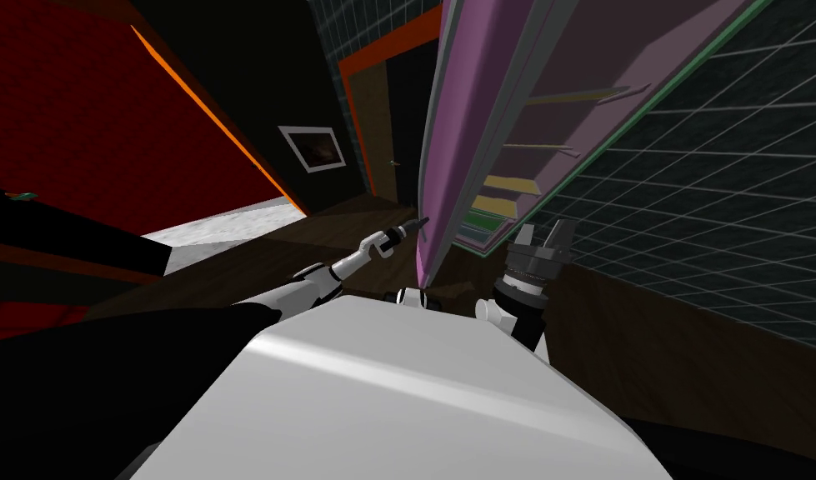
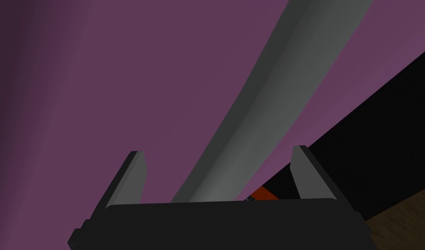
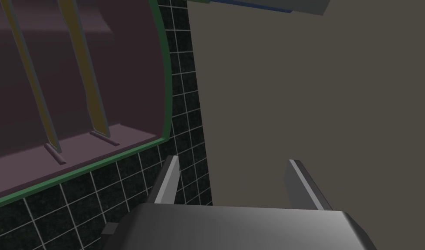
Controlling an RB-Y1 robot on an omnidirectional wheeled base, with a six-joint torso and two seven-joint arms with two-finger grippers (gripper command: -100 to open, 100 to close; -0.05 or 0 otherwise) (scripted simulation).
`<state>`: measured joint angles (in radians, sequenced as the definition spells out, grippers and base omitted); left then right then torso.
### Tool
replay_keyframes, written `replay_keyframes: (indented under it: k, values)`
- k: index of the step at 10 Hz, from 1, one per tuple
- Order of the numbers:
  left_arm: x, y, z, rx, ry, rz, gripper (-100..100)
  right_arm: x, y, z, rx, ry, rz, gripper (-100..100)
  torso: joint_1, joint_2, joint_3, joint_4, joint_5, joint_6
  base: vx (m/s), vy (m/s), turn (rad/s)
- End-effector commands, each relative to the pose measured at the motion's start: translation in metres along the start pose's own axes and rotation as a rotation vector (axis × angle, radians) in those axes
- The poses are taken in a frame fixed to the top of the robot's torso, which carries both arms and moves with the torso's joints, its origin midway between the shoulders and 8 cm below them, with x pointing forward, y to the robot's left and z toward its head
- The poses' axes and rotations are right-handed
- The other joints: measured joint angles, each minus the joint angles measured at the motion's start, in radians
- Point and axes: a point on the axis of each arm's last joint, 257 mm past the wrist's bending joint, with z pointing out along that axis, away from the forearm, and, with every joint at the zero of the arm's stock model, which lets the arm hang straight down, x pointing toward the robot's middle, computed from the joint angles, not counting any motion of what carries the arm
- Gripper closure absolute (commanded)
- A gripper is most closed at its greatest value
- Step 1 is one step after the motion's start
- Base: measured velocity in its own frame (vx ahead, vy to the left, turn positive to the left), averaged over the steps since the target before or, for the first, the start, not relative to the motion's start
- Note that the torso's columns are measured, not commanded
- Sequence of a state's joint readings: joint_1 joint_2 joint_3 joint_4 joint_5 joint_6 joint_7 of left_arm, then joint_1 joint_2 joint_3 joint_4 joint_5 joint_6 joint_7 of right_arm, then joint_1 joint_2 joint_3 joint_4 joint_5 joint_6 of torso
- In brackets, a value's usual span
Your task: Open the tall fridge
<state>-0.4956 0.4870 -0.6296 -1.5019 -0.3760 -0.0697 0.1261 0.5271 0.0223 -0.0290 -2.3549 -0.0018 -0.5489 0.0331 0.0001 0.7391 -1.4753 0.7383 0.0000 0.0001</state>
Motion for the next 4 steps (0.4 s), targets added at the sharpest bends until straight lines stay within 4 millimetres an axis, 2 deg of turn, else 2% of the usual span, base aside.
replay_keyframes:
  k: [1,4]
  values:
    - [0.0000,0.0000,0.0000,0.000,0.000,0.000,0,0.0000,0.0000,0.0000,0.000,0.000,0.000,0,0.000,0.000,0.000,0.000,0.000,0.000,0.000,0.000,0.000]
    - [0.0001,-0.0001,0.0000,0.000,0.000,0.000,0,0.0000,0.0000,0.0000,0.000,0.000,0.000,0,0.000,-0.001,-0.001,0.000,0.000,0.000,0.000,0.000,0.000]
